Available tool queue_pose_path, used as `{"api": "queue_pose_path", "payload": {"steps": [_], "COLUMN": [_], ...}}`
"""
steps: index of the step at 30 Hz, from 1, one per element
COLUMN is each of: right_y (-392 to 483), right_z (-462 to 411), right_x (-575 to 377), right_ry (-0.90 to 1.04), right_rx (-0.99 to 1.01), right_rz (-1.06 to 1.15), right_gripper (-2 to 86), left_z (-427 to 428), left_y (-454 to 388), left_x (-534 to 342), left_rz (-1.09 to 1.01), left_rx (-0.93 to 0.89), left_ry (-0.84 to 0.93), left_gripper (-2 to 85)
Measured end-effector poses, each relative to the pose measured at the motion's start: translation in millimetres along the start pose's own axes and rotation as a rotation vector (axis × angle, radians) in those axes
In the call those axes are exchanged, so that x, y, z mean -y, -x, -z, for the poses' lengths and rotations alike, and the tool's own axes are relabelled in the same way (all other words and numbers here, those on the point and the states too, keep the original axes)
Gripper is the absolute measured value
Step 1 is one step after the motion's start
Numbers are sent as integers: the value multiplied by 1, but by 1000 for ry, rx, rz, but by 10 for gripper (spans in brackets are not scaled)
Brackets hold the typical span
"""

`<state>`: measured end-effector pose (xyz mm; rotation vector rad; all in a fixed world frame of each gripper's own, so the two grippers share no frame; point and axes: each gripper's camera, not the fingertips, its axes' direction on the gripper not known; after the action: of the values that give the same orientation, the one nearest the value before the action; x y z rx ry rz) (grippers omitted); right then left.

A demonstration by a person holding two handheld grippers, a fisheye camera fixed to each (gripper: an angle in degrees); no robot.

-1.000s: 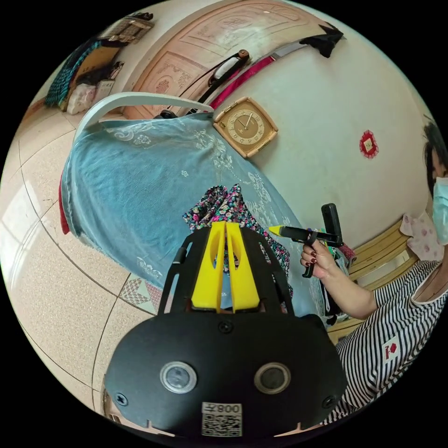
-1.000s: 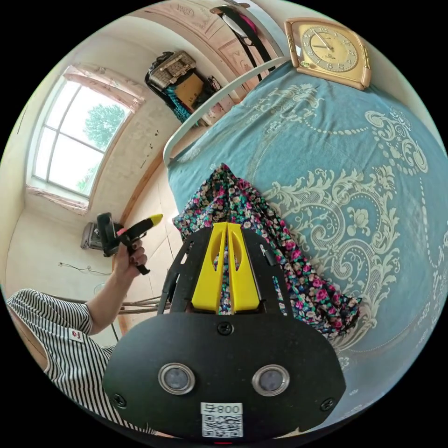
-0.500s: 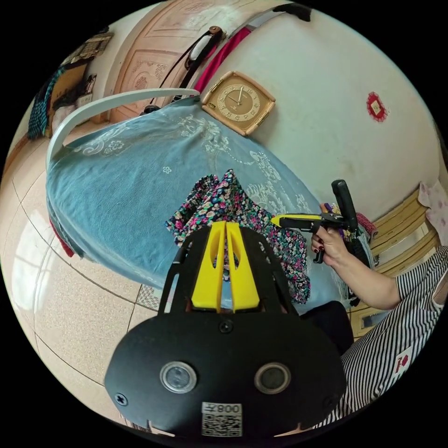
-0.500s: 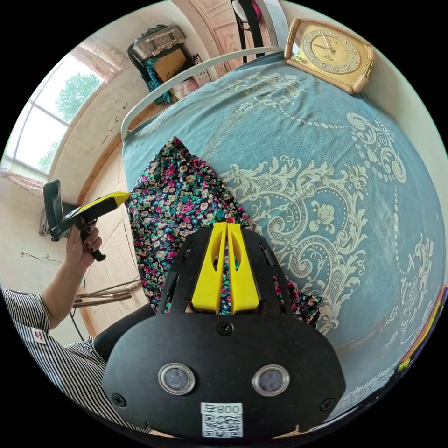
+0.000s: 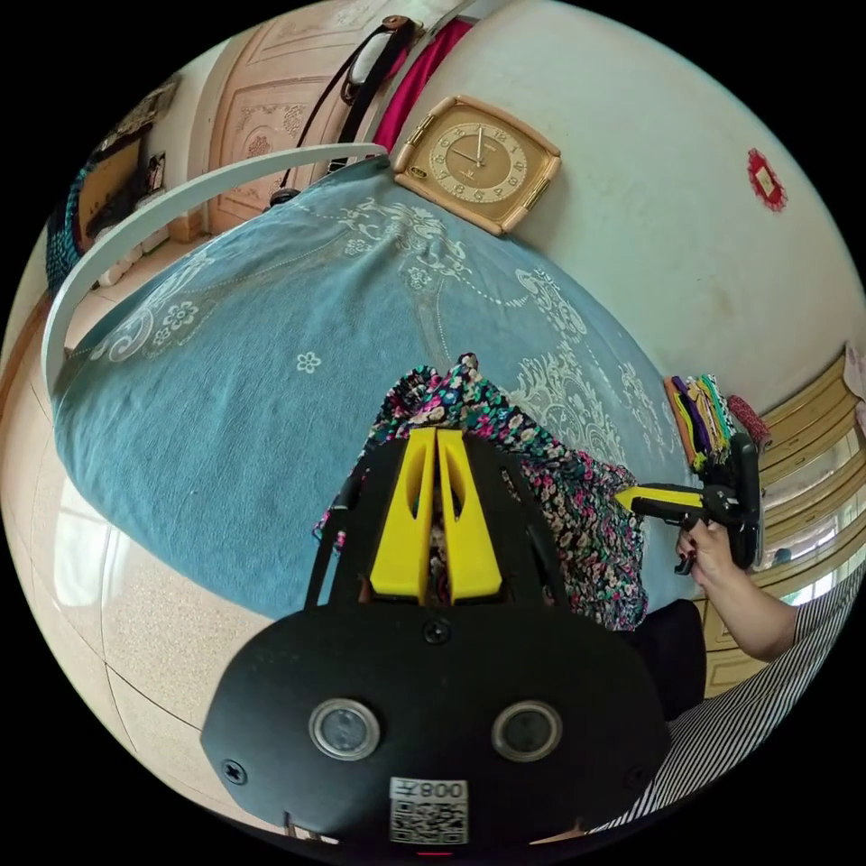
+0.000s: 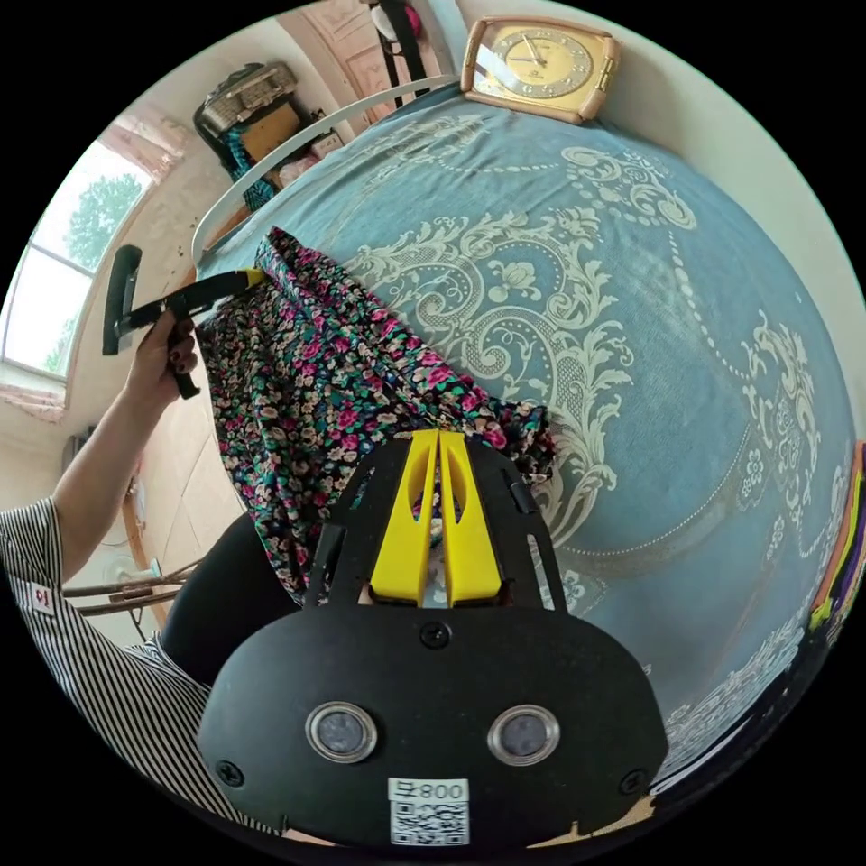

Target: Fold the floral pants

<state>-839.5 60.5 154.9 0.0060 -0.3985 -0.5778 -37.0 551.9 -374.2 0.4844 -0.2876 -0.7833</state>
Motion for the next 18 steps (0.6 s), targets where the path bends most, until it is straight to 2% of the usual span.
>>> {"api": "queue_pose_path", "payload": {"steps": [1, 4, 7, 9, 12, 18], "right_y": [-3, -13, -17, -24, -34, -64], "right_z": [2, 14, 23, 26, 25, 15], "right_x": [0, -1, -11, -20, -27, -28], "right_ry": [-12, -44, -65, -74, -56, -22], "right_rx": [-3, 40, 44, 70, 52, 47], "right_rz": [-9, -33, -29, -41, -56, -81], "right_gripper": [0, 0, 0, 0, 0, 1], "left_z": [4, 13, -6, -27, -61, -61], "left_y": [-6, -36, -93, -128, -165, -174], "left_x": [-7, -34, -61, -76, -96, -115], "left_rz": [1, -40, -183, -290, -417, -396], "left_rx": [-11, -193, -322, -320, -187, -168], "left_ry": [-8, -46, 75, 192, 362, 396], "left_gripper": [1, 1, 1, 1, 1, 4]}}
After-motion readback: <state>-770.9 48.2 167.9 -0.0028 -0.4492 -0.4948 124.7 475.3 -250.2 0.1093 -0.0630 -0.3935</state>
